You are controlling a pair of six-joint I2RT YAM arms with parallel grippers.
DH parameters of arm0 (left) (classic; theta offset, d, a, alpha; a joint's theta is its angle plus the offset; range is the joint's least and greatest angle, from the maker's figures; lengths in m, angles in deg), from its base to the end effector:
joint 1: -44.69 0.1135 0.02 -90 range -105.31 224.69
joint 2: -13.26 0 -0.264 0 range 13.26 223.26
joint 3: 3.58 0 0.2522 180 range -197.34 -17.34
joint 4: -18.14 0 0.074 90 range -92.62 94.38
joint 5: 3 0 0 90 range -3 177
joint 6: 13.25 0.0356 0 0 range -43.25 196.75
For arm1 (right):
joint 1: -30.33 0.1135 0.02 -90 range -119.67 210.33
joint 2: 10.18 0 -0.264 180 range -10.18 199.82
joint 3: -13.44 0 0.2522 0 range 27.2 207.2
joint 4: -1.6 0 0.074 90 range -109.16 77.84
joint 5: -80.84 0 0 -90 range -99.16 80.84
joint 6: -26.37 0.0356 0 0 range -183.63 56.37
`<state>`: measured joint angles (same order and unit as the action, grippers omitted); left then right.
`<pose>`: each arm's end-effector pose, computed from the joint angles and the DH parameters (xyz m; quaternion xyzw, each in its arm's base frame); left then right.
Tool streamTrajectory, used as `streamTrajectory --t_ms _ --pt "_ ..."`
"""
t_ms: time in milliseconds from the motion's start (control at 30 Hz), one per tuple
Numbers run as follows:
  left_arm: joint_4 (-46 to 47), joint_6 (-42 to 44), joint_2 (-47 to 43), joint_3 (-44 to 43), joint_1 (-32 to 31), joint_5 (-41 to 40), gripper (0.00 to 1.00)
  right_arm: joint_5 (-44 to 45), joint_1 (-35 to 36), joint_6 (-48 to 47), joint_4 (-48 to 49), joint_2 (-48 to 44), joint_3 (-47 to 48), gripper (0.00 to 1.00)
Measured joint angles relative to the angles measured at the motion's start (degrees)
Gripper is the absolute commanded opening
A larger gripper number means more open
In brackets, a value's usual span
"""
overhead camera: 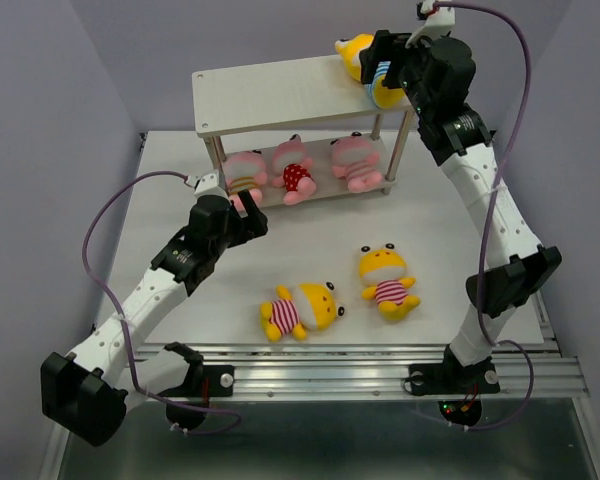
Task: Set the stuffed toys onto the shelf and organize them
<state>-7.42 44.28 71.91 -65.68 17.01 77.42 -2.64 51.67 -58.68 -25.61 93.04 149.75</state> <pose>0.2113 -0.1041 0.3131 -0.0811 0.8240 -0.2189 0.5162 0.3745 0.1420 0.5194 -0.0535 0.6680 0.1315 0.7305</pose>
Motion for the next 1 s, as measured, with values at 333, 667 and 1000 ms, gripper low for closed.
streamTrajectory --t_ms 333,667,1000 --pt "0.02 -0.04 -0.15 0.11 0.00 0.15 0.99 -6.64 0.00 1.38 4.70 -10.60 -6.97 1.00" --pt "0.00 -0.63 -1.20 0.37 0.00 0.31 0.99 -18.43 0.00 9.16 -8.02 -38.10 -33.33 1.00" --pt "0.35 -0.66 0.39 0.37 0.00 1.38 0.99 -14.88 0.00 26.47 -10.67 -53.64 -62.14 1.00"
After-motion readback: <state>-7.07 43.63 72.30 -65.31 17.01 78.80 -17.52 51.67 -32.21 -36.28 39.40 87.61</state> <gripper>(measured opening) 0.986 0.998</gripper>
